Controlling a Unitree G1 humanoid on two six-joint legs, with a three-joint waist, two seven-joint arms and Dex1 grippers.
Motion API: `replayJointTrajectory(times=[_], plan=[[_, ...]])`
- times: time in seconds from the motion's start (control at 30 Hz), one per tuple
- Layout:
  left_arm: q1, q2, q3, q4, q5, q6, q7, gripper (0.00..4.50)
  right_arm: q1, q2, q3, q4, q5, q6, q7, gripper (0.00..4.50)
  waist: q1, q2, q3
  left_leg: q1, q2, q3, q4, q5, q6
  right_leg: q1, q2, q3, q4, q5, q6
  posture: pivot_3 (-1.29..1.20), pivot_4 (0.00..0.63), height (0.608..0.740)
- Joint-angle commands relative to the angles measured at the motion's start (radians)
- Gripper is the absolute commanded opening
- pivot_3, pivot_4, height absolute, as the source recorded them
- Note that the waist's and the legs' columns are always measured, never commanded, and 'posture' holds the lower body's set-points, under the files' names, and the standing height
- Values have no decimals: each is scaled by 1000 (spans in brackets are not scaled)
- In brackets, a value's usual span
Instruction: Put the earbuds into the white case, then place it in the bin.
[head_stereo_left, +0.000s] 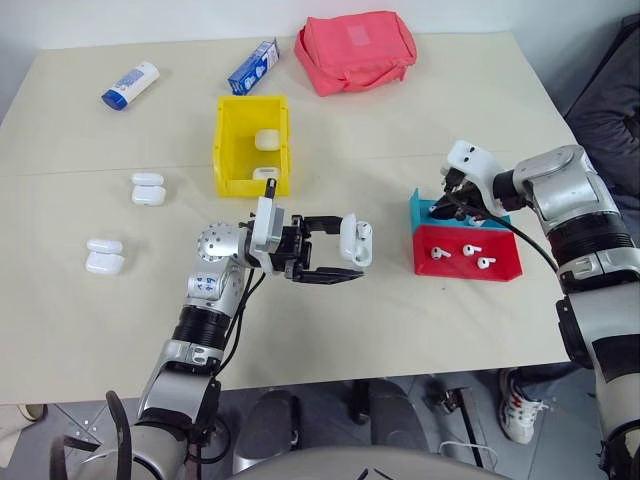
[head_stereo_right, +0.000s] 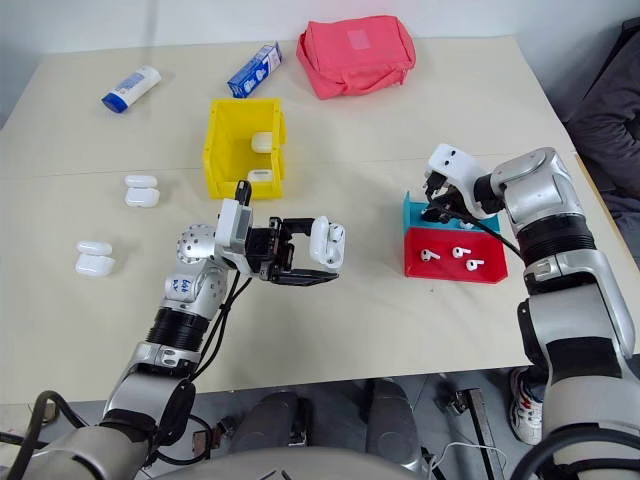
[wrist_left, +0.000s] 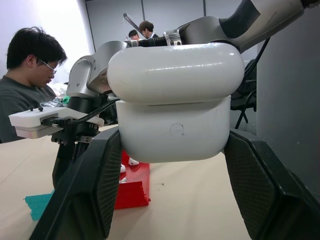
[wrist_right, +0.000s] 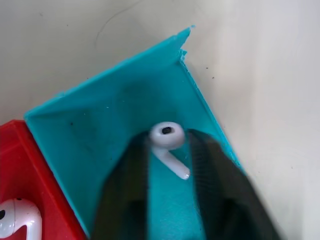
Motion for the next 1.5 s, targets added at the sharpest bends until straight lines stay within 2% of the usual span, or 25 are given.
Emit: replayJointTrajectory(times=[0.03,0.3,0.4,0.67,0.83,1.0,1.17,1.37,1.5], plan=[[-15,-5,-1,-21,-4,-12,8,2727,3,-6,-29,-43,0,2,8,475,0,0,0,0,0,0,0,0,0,0,0,0,0,0,0,0,150,740],[-14,-10,-5,-16,-3,-14,6,2727,14,-19,-52,-81,9,23,-12,475,0,0,0,0,0,0,0,0,0,0,0,0,0,0,0,0,150,740],[-20,-12,-5,-1,-3,-17,0,2727,41,-45,-103,-186,42,59,-13,475,2,0,0,0,0,0,0,0,0,0,0,0,0,0,0,0,150,740],[-85,-25,6,127,-2,-44,-36,2727,252,-84,-333,-666,223,227,-70,475,6,0,0,0,0,0,0,0,0,0,0,0,0,0,0,0,150,740],[-165,-49,9,269,8,-77,-92,2727,451,-17,-571,-1104,479,433,-162,475,21,0,0,0,0,0,0,0,0,0,0,0,0,0,0,0,150,740],[-255,-90,18,420,18,-128,-142,2727,570,173,-764,-1467,824,708,-374,475,28,0,0,0,0,-1,1,0,0,0,0,0,0,0,0,0,150,740],[-328,-127,31,540,29,-184,-167,2727,597,300,-855,-1588,1084,804,-617,475,29,0,0,0,0,-1,1,-1,1,0,-1,1,0,0,0,0,150,740],[-389,-161,51,619,29,-203,-191,2727,674,330,-849,-1610,1299,762,-868,475,27,0,0,0,0,0,0,-1,3,-1,-1,1,0,0,0,0,150,740],[-403,-171,57,628,24,-200,-203,2727,737,315,-805,-1620,1359,695,-961,475,27,0,0,0,0,0,0,-1,3,-1,0,1,0,0,0,0,150,740]])
